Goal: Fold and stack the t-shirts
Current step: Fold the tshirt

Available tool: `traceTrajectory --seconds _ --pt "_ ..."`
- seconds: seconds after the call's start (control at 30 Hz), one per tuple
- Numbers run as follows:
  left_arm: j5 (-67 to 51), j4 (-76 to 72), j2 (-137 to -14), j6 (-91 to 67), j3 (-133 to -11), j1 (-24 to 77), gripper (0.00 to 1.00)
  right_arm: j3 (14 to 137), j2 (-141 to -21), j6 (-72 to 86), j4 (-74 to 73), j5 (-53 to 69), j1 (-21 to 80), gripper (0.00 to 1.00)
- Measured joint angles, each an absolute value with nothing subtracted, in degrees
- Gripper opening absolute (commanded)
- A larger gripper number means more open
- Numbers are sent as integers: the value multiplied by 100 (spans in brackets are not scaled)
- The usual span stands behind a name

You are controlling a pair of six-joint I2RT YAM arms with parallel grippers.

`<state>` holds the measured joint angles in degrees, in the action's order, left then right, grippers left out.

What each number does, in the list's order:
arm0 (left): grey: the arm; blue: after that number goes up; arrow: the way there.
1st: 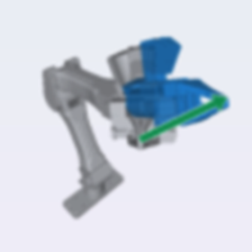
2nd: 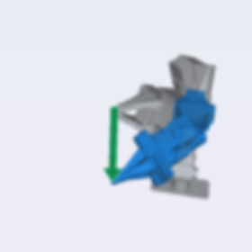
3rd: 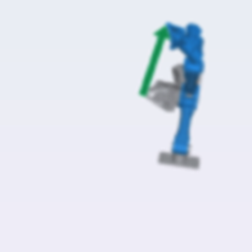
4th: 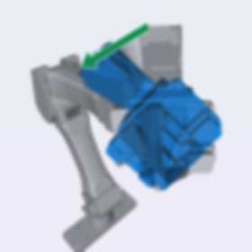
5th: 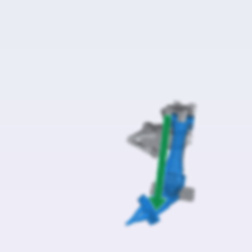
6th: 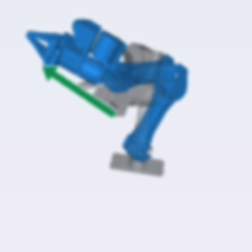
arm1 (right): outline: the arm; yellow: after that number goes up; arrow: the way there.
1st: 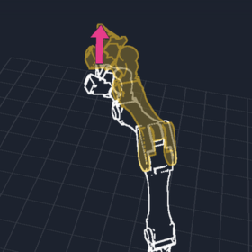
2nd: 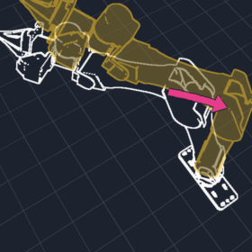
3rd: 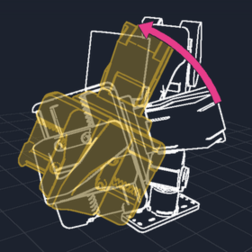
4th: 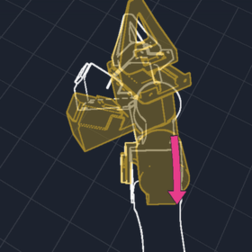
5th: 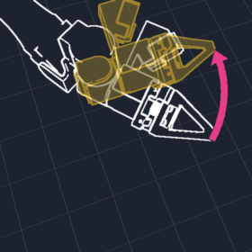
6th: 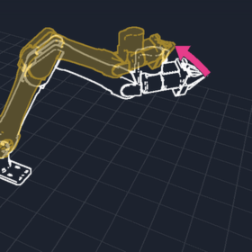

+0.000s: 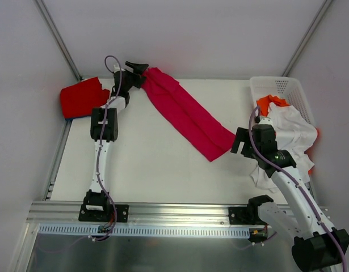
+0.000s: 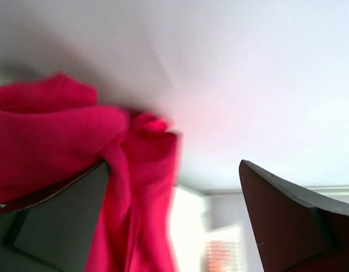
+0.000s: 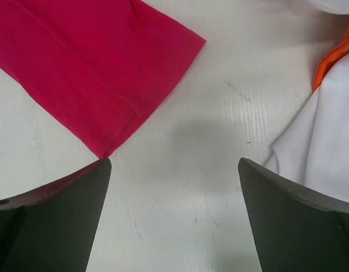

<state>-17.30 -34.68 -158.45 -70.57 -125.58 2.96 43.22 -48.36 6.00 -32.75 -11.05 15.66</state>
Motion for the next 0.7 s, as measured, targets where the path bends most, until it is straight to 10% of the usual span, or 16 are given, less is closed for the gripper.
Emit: traceTrajectory --seconds 0.4,0.7 --pt "-2904 -5824 -13749 -8197 -10831 -54 99 4150 -4477 902 -3295 -1087 1992 100" --pt "-2781 -1743 -10678 -3533 -10422 1651 99 4042 -4508 1098 -3352 -1203 2132 99"
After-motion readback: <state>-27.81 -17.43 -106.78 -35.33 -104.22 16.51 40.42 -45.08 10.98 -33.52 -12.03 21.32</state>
